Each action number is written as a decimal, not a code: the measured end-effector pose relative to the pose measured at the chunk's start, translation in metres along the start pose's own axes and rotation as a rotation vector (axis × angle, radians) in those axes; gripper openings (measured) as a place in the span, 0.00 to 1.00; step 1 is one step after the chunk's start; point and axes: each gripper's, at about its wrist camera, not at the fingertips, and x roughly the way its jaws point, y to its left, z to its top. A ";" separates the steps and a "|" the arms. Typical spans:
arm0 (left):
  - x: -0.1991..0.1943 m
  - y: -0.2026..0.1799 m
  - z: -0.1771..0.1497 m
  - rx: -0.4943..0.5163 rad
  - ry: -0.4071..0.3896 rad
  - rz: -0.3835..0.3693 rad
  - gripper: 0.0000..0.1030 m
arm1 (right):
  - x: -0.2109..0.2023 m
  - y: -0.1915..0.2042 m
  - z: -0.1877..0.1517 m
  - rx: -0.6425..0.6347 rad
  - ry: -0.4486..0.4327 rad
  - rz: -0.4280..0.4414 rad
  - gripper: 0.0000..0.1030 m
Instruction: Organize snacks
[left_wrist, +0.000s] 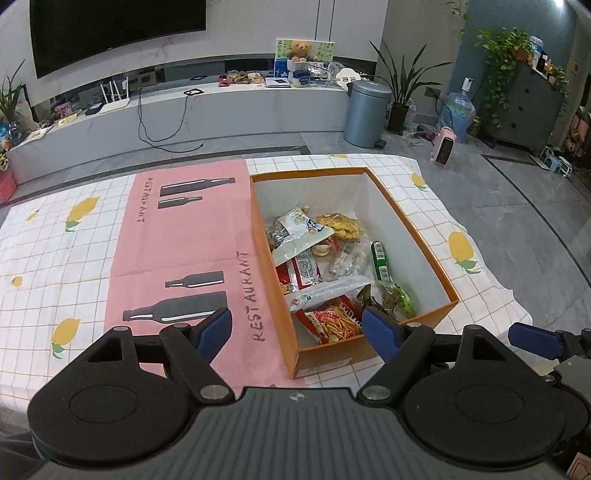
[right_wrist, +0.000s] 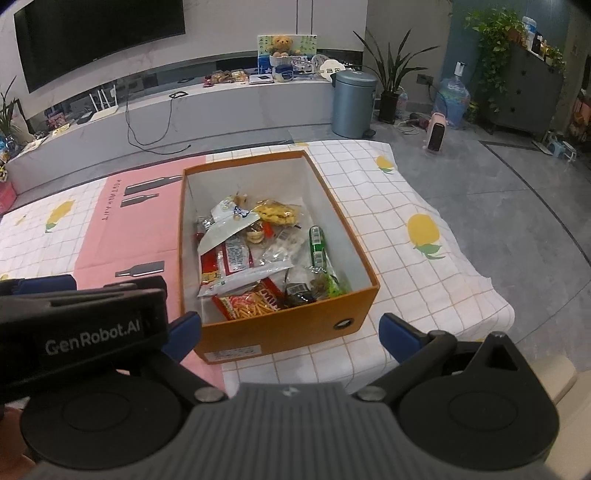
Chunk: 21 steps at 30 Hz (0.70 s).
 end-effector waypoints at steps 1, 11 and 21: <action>0.001 0.000 0.002 0.000 0.001 0.002 0.91 | 0.002 0.000 0.001 -0.001 0.001 -0.001 0.97; 0.012 0.003 0.003 -0.004 0.018 0.013 0.91 | 0.015 0.005 0.002 -0.001 0.018 -0.003 0.97; 0.012 0.001 0.006 0.008 0.015 0.002 0.91 | 0.017 0.005 0.002 0.015 0.016 0.018 0.97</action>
